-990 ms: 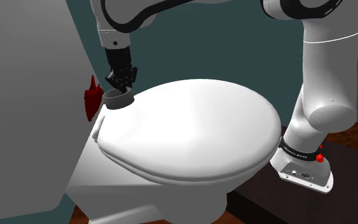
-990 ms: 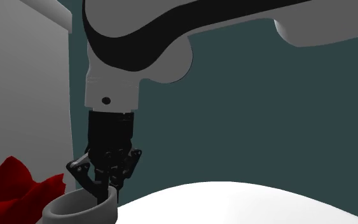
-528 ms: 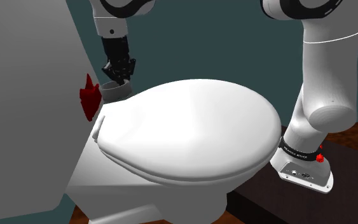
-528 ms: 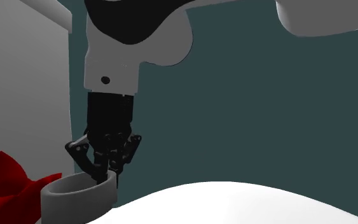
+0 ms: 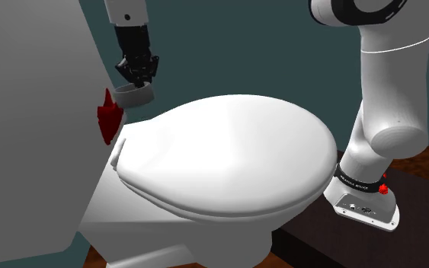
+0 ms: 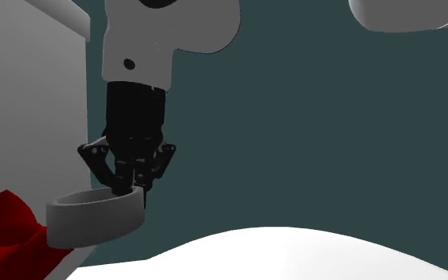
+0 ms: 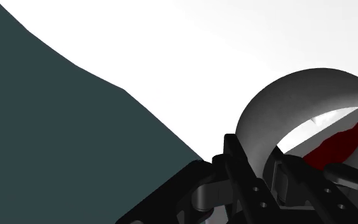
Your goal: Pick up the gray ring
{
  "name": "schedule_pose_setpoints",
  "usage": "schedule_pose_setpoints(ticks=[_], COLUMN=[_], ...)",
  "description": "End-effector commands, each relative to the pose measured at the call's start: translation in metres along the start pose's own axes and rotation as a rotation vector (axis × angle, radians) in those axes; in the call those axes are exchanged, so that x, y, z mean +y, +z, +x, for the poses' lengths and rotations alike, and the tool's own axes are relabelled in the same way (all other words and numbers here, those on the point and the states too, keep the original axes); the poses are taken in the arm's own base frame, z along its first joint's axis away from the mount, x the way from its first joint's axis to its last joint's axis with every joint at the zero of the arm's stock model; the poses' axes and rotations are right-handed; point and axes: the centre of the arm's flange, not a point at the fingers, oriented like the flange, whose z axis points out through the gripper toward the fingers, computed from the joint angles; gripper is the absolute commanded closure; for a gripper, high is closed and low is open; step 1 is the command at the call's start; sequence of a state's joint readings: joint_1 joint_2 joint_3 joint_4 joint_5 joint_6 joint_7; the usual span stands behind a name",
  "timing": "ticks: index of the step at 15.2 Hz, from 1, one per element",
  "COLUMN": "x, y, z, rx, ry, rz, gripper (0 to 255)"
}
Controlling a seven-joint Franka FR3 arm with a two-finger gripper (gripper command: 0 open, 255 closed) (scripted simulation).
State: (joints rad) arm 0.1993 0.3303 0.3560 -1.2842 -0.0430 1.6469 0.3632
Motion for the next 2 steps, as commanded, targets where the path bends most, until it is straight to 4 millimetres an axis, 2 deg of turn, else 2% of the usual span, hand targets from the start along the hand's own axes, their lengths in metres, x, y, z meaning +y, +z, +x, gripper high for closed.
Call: schedule_pose_setpoints(ticks=[1, 2], x=[0.0004, 0.0003], y=[-0.0074, -0.0074], z=[-0.0002, -0.0001], rx=[0.0, 0.0], ry=[0.0, 0.0], rz=[0.0, 0.0], gripper=[255, 255])
